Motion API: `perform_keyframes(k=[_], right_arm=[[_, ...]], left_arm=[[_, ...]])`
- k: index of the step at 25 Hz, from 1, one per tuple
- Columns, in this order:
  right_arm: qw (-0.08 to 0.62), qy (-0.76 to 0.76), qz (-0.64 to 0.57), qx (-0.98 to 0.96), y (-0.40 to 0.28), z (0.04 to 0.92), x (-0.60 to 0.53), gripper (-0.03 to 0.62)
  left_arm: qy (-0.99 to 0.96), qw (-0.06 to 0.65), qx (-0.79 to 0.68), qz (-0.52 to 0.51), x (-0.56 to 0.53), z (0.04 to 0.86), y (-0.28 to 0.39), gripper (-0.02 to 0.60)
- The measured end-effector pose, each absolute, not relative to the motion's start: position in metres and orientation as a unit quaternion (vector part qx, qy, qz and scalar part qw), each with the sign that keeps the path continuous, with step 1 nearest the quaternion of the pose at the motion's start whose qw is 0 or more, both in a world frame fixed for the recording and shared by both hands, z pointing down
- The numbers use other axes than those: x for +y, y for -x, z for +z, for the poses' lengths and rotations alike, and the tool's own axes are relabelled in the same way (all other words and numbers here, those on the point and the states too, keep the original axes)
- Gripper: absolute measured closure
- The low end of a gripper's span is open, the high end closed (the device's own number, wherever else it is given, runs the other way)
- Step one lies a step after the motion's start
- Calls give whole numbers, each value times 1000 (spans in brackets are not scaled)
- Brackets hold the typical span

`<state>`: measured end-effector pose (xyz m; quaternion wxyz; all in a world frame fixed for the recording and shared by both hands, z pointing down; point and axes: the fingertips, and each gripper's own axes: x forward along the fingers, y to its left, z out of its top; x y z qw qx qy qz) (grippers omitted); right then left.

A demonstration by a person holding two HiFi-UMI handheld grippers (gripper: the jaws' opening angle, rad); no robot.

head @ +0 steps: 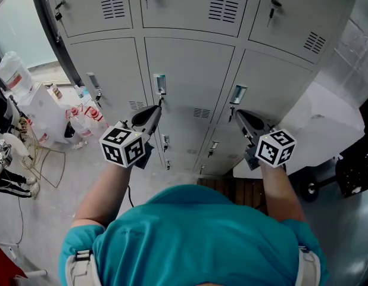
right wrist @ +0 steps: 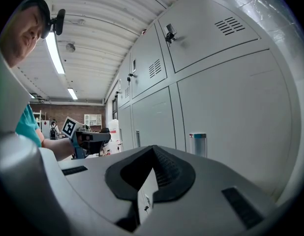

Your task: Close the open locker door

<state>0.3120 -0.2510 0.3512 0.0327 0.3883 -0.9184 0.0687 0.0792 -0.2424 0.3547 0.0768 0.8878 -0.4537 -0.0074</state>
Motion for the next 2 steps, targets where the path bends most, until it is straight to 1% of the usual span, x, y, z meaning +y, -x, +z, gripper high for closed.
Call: perform_keyframes(k=[2], right_arm=[[34,-387,70,-919,-312,352,-250,595]], left_arm=[[-888,78,-453,-5,-240,357,-81,578]])
